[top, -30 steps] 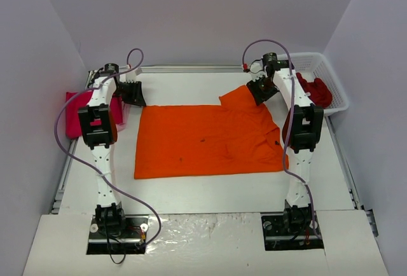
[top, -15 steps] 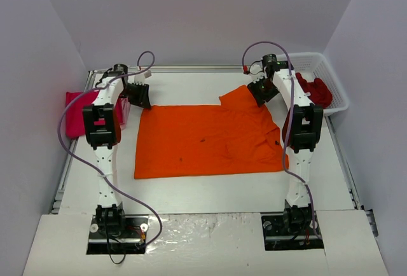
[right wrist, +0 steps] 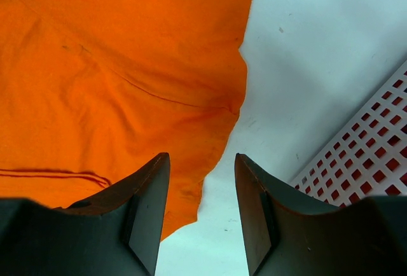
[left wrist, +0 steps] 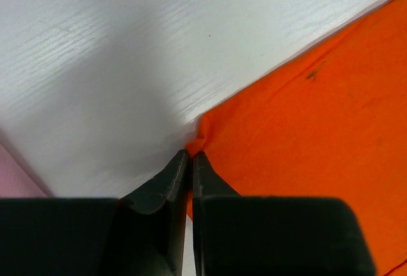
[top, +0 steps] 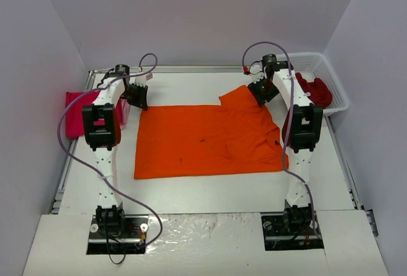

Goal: Fold and stack the t-shirts
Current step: Grap the side of the flattened tshirt furthest away from the robot with both arms

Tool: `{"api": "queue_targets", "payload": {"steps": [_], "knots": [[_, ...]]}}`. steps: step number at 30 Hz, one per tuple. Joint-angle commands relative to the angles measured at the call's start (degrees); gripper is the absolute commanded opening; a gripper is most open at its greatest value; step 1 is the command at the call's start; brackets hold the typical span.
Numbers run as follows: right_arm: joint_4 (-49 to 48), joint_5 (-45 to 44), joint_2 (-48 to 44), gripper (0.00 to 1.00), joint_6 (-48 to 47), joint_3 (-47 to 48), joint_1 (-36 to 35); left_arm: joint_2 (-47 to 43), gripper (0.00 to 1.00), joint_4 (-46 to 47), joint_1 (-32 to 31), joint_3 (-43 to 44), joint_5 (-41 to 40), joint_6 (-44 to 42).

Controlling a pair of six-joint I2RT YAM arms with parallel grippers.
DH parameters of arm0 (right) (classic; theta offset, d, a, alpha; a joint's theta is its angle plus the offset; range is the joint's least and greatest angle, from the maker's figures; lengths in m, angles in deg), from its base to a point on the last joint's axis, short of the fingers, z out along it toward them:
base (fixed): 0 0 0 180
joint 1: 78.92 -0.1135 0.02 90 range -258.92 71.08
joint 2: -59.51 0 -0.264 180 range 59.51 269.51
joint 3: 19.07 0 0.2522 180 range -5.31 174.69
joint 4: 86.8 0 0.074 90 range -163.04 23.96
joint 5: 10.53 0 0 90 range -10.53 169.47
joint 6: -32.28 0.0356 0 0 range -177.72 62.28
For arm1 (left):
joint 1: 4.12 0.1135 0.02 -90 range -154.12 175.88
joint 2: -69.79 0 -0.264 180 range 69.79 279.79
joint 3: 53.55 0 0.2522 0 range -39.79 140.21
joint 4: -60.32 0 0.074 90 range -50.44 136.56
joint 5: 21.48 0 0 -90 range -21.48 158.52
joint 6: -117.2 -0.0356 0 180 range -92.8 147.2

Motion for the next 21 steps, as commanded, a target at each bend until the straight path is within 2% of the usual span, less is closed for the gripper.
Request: {"api": "queue_targets", "payload": {"steps": [1, 4, 8, 16, 20, 21], "knots": [[1.6, 0.2, 1.1, 0.42, 0.0, 3.8, -0.2, -0.9, 0.02, -2.8, 0.1, -2.4, -6.2, -1.9], [1.3, 2.0, 1.9, 0.44, 0.5, 6.2, -0.1, -1.3, 0.02, -2.1, -0.3, -3.3, -5.8, -1.7], [1.2, 8.8, 4.2, 0.45, 2.0, 13.5, 0.4, -3.6, 0.02, 0.4, -1.1, -6.3, -5.1, -0.7], [-2.9, 21.2, 7.7, 0.47, 3.8, 18.0, 2.0, -6.2, 0.02, 1.9, -2.3, -9.0, -4.9, 0.8], [-7.2, 28.2, 9.5, 0.62, 6.6, 18.0, 3.8, -7.6, 0.02, 2.5, -2.3, -10.6, -5.8, 1.1], [-9.2, 28.5, 10.5, 0.62, 7.1, 18.1, 3.9, -7.9, 0.02, 2.5, -2.3, -10.7, -6.0, 1.0]]}}
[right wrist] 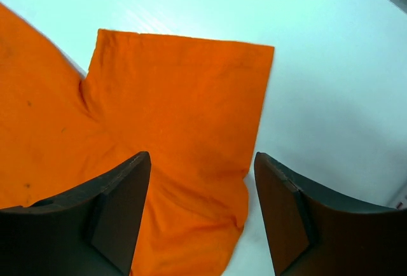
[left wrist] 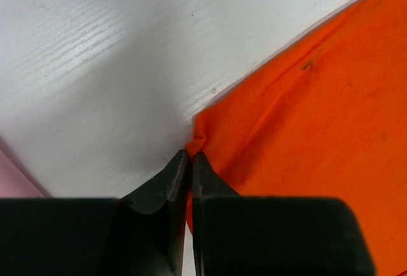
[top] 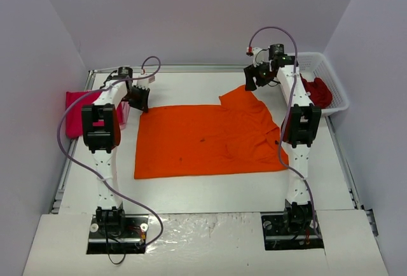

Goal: Fold and stack the t-shirts
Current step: Grap the side of the flattened tshirt furthest away from the robot with both arms

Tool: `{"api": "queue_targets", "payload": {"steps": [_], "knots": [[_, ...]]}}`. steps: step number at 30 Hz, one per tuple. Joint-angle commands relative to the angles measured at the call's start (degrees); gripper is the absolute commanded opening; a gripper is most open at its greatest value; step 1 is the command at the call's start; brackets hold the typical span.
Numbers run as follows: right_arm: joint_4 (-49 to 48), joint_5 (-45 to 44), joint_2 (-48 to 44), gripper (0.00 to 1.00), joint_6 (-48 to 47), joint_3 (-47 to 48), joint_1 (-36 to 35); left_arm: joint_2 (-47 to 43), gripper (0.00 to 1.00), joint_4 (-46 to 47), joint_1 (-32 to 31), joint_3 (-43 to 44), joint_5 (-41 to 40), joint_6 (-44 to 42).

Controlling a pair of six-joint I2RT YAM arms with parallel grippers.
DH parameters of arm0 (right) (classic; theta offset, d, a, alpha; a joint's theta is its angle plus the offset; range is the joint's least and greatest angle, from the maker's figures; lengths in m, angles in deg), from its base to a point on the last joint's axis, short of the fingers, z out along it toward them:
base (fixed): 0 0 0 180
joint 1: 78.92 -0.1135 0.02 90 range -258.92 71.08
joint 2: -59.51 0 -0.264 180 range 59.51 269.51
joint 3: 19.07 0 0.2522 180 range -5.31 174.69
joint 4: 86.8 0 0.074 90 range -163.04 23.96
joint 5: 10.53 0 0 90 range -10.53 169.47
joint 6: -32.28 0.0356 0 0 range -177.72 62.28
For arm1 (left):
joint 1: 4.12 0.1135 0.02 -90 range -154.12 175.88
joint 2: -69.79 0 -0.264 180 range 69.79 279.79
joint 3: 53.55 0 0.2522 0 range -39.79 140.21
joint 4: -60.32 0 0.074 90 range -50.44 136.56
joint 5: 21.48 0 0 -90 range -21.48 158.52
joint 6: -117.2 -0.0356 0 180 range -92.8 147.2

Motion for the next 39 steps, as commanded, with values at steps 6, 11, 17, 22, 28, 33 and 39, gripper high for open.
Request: {"api": "queue_targets", "payload": {"steps": [6, 11, 17, 22, 28, 33, 39], "knots": [[-10.7, 5.9, 5.8, 0.70, 5.3, 1.9, 2.4, -5.5, 0.03, -2.3, -0.4, -3.7, -3.8, -0.5], [-15.8, 7.8, 8.8, 0.72, 7.2, 2.9, 2.8, -6.4, 0.02, -2.2, -0.4, -3.9, -5.0, -0.8], [-18.6, 11.1, 13.0, 0.72, 10.7, 5.3, 3.2, -6.0, 0.02, -2.3, -0.4, -3.5, -5.8, -1.1], [-18.9, 11.2, 15.7, 0.70, 11.8, 6.7, 3.2, -5.1, 0.02, -2.1, -0.4, -3.3, -6.3, -1.3], [-18.9, 13.0, 17.0, 0.68, 12.0, 7.2, 3.2, -4.4, 0.03, -1.7, -0.4, -3.3, -5.9, -1.1], [-18.8, 14.3, 17.9, 0.63, 12.1, 7.7, 3.2, -3.7, 0.02, -1.7, -0.4, -3.0, -5.2, -0.7], [-18.8, 16.2, 18.1, 0.50, 12.3, 7.4, 3.2, -3.6, 0.02, -1.5, -0.4, -3.4, -5.1, -0.7]]}}
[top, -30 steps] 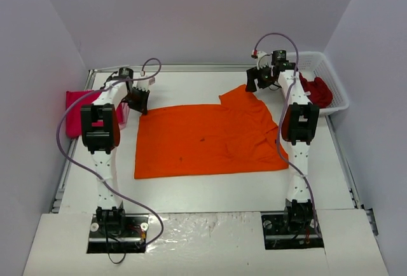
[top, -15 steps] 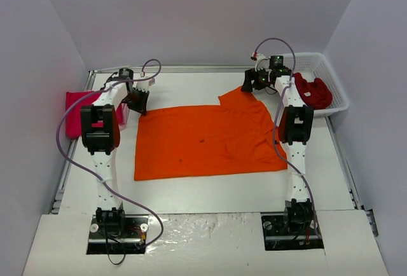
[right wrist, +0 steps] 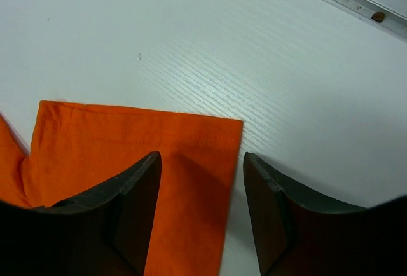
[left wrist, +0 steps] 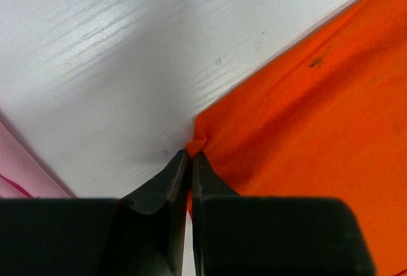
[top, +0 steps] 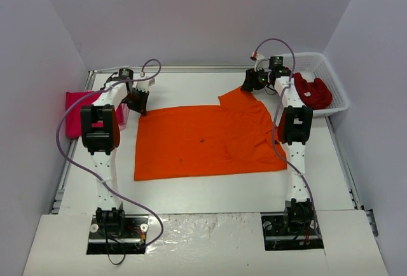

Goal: Fold and stack the t-shirts
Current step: Grap the side of the flattened tshirt furthest away from the robot with both arms

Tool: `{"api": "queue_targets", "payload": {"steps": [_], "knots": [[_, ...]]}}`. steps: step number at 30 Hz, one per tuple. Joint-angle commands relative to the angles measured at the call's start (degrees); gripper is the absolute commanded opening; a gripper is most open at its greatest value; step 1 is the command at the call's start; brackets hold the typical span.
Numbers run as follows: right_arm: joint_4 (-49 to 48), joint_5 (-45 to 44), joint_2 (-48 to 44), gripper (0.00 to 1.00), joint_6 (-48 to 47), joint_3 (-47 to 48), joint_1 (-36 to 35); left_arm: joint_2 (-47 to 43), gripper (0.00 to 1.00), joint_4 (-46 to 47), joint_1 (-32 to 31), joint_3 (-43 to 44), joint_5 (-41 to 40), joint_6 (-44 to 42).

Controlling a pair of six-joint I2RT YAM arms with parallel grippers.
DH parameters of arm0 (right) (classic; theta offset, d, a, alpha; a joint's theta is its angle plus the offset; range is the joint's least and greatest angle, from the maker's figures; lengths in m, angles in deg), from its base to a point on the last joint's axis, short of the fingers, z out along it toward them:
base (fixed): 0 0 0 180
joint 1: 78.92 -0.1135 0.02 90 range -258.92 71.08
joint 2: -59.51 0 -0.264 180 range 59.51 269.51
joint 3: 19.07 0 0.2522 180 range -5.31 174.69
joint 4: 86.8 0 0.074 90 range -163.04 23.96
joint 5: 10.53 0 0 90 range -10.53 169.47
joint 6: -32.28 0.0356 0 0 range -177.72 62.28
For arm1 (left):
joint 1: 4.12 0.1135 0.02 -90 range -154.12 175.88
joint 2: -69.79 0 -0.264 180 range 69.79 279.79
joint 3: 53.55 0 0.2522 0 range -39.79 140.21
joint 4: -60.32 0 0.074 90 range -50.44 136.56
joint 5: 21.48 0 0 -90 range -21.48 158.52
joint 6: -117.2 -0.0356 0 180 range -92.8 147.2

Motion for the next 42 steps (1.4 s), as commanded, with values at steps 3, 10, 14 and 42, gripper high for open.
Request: {"api": "queue_targets", "payload": {"steps": [3, 10, 14, 42], "knots": [[0.9, 3.0, 1.3, 0.42, 0.7, 0.8, 0.1, -0.7, 0.02, -1.4, -0.1, 0.5, -0.8, -0.5], [0.9, 3.2, 1.0, 0.35, 0.7, -1.2, 0.1, -0.3, 0.02, -1.0, -0.1, -0.3, -0.4, -0.3], [1.1, 3.1, 1.1, 0.34, 0.7, -1.4, 0.1, -0.3, 0.02, -1.0, -1.9, -0.3, -0.1, -0.3], [1.6, -9.3, 3.9, 0.40, -3.3, 3.6, -1.6, -0.8, 0.02, -0.3, -1.9, -1.8, 0.2, -0.5]]}}
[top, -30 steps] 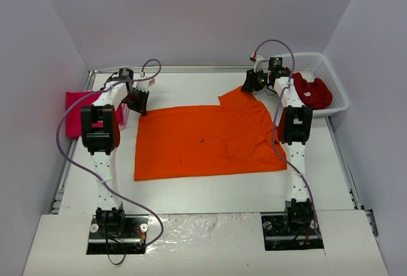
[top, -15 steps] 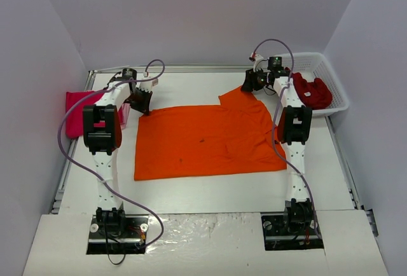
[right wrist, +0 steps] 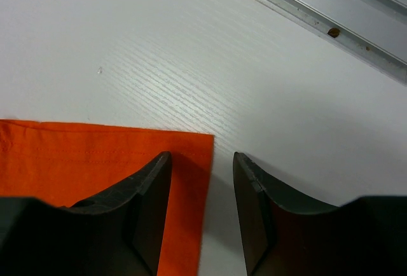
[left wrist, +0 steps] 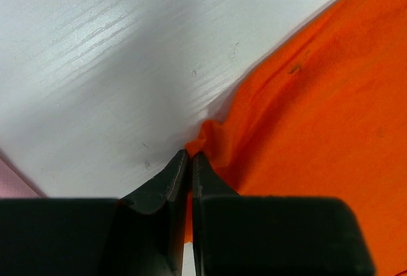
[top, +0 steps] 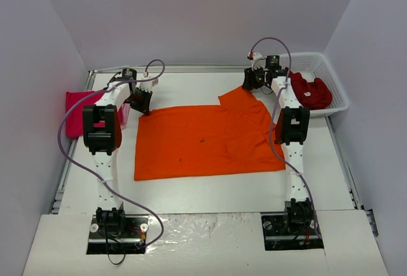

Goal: Fold and stack the t-shirts
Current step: Grap the side of the flattened tshirt furthest away from the robot with both arms

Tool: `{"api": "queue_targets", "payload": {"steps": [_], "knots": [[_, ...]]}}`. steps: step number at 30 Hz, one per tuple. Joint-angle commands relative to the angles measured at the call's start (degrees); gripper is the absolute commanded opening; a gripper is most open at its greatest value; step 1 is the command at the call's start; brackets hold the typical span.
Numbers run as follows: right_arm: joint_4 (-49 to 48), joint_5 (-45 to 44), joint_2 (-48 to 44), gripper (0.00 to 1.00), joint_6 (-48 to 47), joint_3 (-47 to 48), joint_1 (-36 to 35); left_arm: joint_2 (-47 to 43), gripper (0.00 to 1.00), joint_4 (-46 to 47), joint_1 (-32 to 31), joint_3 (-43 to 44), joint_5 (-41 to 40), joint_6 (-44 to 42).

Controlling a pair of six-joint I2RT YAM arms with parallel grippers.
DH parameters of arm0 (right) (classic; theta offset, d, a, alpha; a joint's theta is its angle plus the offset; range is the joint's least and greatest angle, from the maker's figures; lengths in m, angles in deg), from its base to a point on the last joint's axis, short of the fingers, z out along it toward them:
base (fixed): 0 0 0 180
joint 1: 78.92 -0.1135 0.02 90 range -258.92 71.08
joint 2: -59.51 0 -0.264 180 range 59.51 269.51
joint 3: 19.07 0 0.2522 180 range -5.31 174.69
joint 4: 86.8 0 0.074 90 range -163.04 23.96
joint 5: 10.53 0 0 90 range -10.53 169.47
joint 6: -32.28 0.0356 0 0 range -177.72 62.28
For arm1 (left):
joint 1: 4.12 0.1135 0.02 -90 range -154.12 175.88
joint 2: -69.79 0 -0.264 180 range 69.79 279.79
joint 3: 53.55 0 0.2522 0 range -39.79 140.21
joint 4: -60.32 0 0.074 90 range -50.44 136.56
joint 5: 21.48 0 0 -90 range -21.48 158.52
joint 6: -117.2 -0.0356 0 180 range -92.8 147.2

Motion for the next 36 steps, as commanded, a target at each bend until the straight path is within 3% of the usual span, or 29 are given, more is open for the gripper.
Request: {"api": "queue_targets", "payload": {"steps": [1, 22, 30, 36], "knots": [[2.4, -1.3, 2.3, 0.39, -0.7, 0.7, -0.5, -0.6, 0.02, -1.3, -0.1, -1.3, -0.1, -0.5], [6.9, -2.9, 1.2, 0.35, -6.1, -4.6, -3.8, -0.1, 0.02, -1.5, 0.0, -1.8, 0.5, -1.1], [6.8, -6.7, 1.8, 0.23, -6.7, -3.9, -3.8, -0.6, 0.02, -1.2, 0.2, -3.2, 0.5, -1.4], [6.8, -8.1, 1.4, 0.03, -6.9, -3.8, -3.8, -0.6, 0.02, -0.9, 0.5, -3.5, 0.8, -1.1]]}}
